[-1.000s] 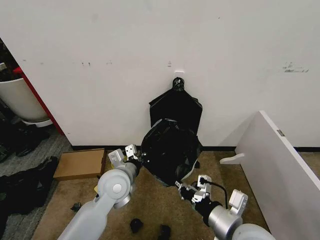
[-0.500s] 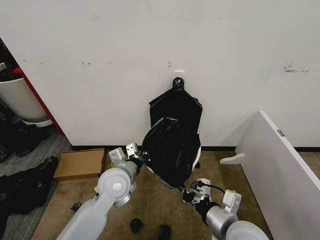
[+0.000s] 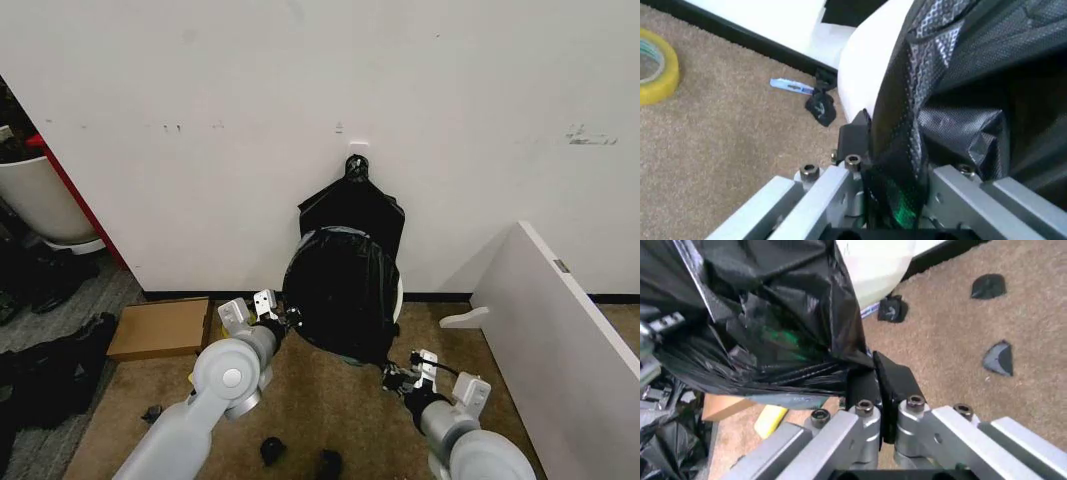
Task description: Place the garbage bag over the trash bin.
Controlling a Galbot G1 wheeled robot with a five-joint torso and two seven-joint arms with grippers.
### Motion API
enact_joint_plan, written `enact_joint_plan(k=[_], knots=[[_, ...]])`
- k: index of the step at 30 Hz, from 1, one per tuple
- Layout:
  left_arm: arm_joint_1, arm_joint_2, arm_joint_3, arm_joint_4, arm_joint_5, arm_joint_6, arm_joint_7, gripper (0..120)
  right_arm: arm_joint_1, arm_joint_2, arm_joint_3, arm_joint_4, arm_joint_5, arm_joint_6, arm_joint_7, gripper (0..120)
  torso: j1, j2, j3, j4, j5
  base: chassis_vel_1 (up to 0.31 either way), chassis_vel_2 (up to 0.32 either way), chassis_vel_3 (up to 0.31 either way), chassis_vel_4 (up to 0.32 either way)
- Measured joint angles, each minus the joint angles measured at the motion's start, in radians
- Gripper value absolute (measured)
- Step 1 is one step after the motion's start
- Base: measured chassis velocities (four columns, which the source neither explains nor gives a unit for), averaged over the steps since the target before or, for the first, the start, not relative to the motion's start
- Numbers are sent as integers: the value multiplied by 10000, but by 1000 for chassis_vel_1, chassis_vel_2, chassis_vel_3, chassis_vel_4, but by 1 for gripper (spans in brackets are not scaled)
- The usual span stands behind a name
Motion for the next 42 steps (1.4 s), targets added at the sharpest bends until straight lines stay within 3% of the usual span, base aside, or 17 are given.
enact_joint_plan(k=[9,18,26,38,42], knots=[[30,-62,-2,133,155,-35,-57,1,-282,-65,211,497,-259,101,171,0,0,0,0,-1,-1,0,0,0,0],[71,-71,-32,-135,-586,36,-279,1,-49,-41,525,240,71,-137,355,0,0,0,0,0,-1,0,0,0,0],[199,-53,-54,-387,-1121,-59,-331,1,-66,-51,215,136,-66,-855,-261,0,0,0,0,0,0,0,0,0,0],[285,-57,-73,-422,-1484,113,-311,1,-165,-164,58,-87,-888,-877,-1008,0,0,0,0,0,-1,0,0,0,0],[73,-125,-89,-234,-1487,34,-384,1,-498,-205,-8,117,-1338,-585,-1081,16,0,0,0,0,0,0,0,0,0]])
